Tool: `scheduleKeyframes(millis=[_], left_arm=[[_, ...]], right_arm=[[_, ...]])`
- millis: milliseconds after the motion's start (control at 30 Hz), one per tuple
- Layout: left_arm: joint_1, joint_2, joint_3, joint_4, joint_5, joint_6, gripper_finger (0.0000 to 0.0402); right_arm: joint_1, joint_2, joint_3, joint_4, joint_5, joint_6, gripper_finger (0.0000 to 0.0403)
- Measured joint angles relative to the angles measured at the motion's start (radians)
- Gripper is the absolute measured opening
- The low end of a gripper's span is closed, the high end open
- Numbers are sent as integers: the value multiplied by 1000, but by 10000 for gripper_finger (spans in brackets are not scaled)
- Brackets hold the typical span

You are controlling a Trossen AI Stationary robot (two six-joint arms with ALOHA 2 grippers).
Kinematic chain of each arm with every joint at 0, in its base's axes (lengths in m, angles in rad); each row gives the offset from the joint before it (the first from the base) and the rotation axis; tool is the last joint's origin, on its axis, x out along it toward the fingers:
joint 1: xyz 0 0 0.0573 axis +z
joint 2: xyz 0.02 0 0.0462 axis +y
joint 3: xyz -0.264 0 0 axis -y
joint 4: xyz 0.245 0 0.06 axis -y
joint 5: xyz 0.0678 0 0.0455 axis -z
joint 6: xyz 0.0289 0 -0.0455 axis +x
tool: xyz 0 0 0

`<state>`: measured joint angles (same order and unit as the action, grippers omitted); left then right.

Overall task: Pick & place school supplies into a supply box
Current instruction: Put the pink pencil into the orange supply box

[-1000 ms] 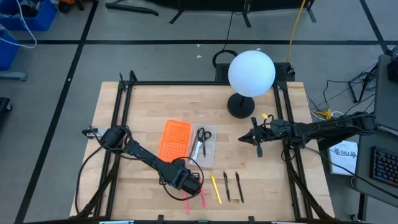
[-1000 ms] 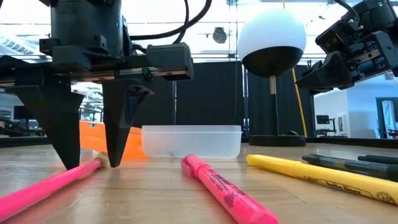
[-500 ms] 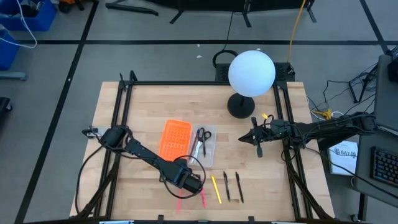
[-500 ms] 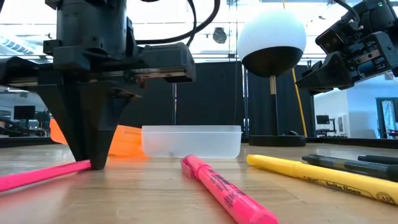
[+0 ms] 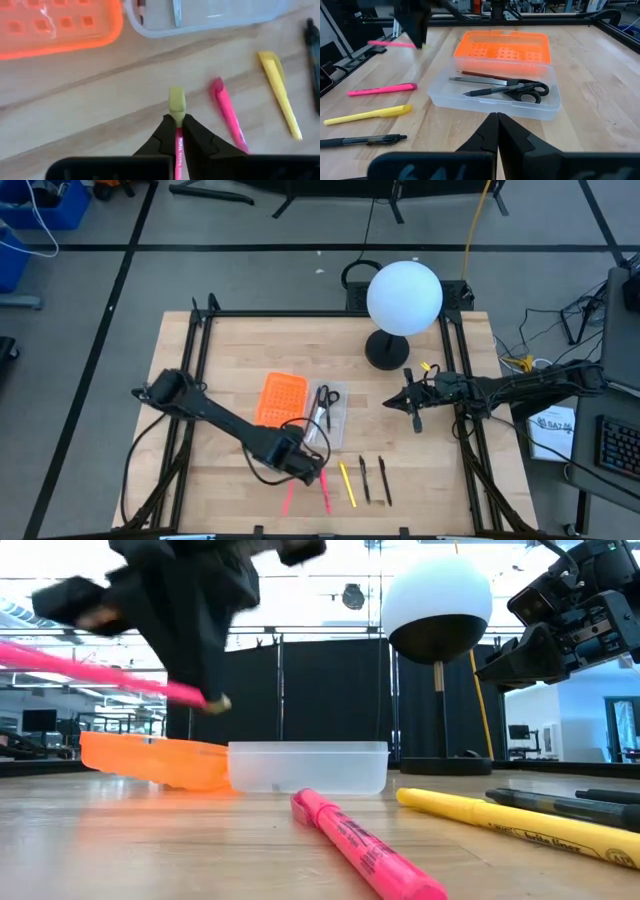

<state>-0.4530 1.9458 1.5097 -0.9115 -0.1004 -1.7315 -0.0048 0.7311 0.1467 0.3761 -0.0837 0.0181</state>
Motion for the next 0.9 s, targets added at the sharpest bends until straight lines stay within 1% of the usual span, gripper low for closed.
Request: scheduleKeyframes(millis=[100,200,300,367,500,667,900], left_arm=[[20,-65,-2,5,-34,48,18],[68,-136,1,19,-63,115,19],[131,-168,1,45,-73,209,20],[181,-180,1,57,-59,275,20],[289,-174,1,54,-14,383,20],[402,-152,1,73,-5,492,20],[488,-77,2,129,23,579,21]], right_arm=[[0,0,0,0,0,0,0],[0,0,0,8,0,0,0],[0,0,0,9,0,0,0],[0,0,0,8,0,0,0],[0,0,0,8,0,0,0],[0,0,-2,8,0,-3,0],[0,0,-3,8,0,-7,0]])
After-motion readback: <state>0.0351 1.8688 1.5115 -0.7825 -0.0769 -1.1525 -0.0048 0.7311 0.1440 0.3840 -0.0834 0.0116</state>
